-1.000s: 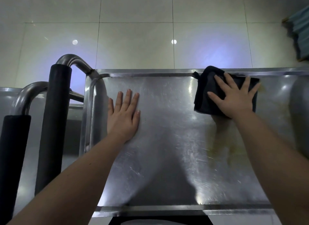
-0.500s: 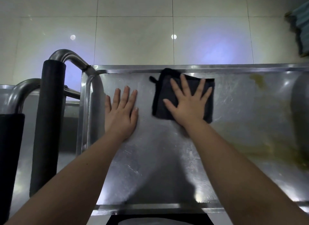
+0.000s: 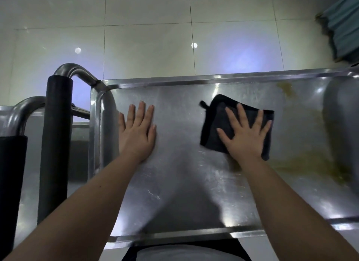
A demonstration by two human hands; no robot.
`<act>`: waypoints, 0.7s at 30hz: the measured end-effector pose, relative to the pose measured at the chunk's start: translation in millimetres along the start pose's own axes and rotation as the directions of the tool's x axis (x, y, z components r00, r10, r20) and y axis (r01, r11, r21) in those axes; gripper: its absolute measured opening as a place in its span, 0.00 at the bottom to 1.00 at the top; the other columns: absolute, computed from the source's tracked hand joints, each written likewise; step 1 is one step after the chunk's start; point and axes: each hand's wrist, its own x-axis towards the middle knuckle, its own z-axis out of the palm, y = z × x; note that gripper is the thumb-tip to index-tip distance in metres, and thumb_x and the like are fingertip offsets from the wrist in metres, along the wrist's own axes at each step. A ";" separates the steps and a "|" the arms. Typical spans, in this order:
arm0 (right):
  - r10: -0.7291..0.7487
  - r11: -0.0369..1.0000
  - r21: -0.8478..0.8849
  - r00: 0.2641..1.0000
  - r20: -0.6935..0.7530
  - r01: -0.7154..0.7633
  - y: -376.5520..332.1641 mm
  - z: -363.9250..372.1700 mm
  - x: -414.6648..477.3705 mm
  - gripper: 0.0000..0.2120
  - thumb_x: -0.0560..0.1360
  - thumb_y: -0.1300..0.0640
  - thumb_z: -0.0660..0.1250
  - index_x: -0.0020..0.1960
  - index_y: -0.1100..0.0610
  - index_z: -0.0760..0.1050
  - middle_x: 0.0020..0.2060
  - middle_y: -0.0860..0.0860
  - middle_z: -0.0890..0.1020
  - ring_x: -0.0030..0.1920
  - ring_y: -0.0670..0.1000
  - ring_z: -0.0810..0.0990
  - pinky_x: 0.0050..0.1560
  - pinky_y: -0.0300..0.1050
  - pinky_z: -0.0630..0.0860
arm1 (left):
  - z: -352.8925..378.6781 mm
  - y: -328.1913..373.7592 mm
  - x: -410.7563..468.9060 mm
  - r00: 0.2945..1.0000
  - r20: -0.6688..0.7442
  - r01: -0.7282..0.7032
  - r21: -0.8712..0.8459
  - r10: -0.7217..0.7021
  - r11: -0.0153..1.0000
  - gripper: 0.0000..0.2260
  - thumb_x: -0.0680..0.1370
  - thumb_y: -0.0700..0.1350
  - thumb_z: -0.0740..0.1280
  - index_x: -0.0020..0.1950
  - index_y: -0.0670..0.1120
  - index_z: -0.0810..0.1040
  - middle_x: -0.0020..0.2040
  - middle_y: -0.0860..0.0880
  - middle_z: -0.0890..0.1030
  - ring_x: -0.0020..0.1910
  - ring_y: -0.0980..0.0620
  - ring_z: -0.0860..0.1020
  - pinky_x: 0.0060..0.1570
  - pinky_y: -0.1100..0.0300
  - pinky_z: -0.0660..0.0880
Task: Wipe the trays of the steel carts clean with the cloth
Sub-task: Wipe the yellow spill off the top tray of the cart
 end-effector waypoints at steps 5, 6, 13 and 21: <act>0.168 0.985 0.044 0.986 0.012 -0.169 25.7 4.1 -18.4 0.36 0.71 0.24 0.31 0.76 0.34 0.38 0.78 0.40 0.41 0.76 0.67 0.39 0.71 0.72 0.39 | 3.6 3.4 -0.7 1.000 -0.001 0.007 0.023 -0.007 1.000 0.26 0.82 0.57 0.44 0.80 0.55 0.48 0.81 0.51 0.48 0.79 0.46 0.44 0.75 0.45 0.37; 0.172 0.983 0.057 0.985 0.011 -0.173 16.1 4.1 -18.7 0.36 0.71 0.24 0.31 0.77 0.35 0.37 0.78 0.39 0.40 0.76 0.68 0.39 0.71 0.72 0.38 | 3.8 2.4 -0.2 1.000 -0.001 0.008 0.024 -0.008 1.000 0.26 0.82 0.57 0.44 0.80 0.55 0.47 0.81 0.50 0.48 0.79 0.46 0.44 0.75 0.44 0.38; -0.220 0.974 0.060 0.975 -0.020 0.220 -110.0 8.3 -57.1 0.35 0.74 0.27 0.43 0.78 0.38 0.48 0.79 0.44 0.51 0.75 0.72 0.41 0.70 0.75 0.41 | 5.0 -2.4 0.5 1.000 -0.008 -0.015 -0.023 0.015 1.000 0.26 0.82 0.56 0.44 0.80 0.55 0.48 0.81 0.51 0.48 0.79 0.46 0.45 0.75 0.41 0.41; -0.219 0.974 0.039 0.975 -0.046 0.221 -101.7 15.5 -67.3 0.35 0.73 0.27 0.47 0.77 0.36 0.50 0.79 0.43 0.54 0.77 0.67 0.44 0.72 0.71 0.41 | 7.6 -1.5 -1.0 0.999 -0.022 -0.026 -0.043 0.025 0.999 0.26 0.82 0.56 0.43 0.80 0.55 0.48 0.81 0.51 0.48 0.79 0.47 0.44 0.75 0.41 0.41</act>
